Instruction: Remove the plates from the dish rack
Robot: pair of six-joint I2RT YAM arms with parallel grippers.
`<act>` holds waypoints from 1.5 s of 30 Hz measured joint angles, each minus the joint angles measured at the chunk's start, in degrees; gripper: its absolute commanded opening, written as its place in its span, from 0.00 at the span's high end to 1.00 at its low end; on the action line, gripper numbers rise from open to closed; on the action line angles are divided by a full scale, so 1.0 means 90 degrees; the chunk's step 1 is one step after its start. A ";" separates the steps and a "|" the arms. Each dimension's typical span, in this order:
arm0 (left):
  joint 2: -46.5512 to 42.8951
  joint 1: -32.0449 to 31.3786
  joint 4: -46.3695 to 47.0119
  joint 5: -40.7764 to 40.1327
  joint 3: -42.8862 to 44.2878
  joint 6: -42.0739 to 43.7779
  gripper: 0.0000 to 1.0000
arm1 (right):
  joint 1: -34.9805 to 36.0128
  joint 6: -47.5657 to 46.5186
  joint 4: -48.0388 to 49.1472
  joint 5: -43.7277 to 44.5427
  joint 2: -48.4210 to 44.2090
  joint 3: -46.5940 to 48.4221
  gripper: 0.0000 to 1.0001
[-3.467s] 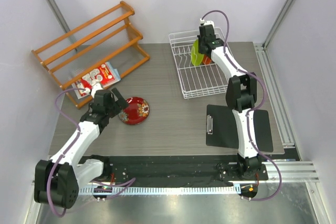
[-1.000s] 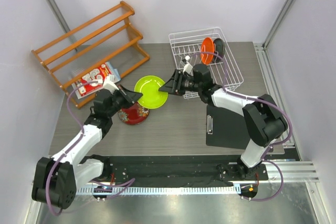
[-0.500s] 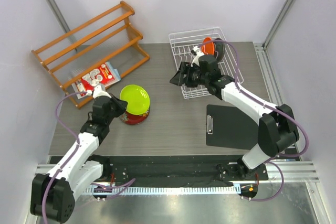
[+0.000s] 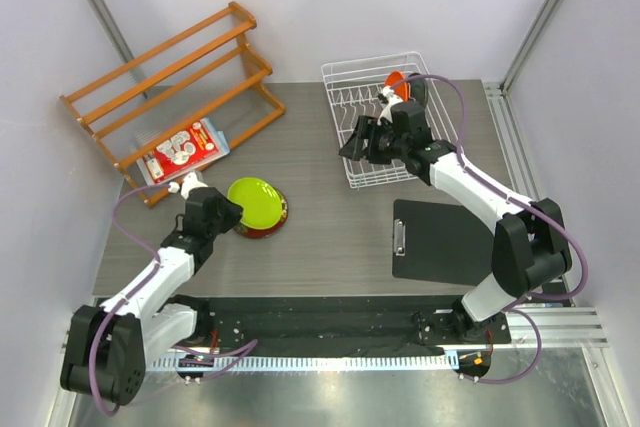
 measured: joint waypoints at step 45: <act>-0.0408 0.0000 -0.0954 0.1462 0.1260 0.1343 0.01 | -0.1285 -0.3104 -0.1515 0.4316 0.4964 0.6190 0.99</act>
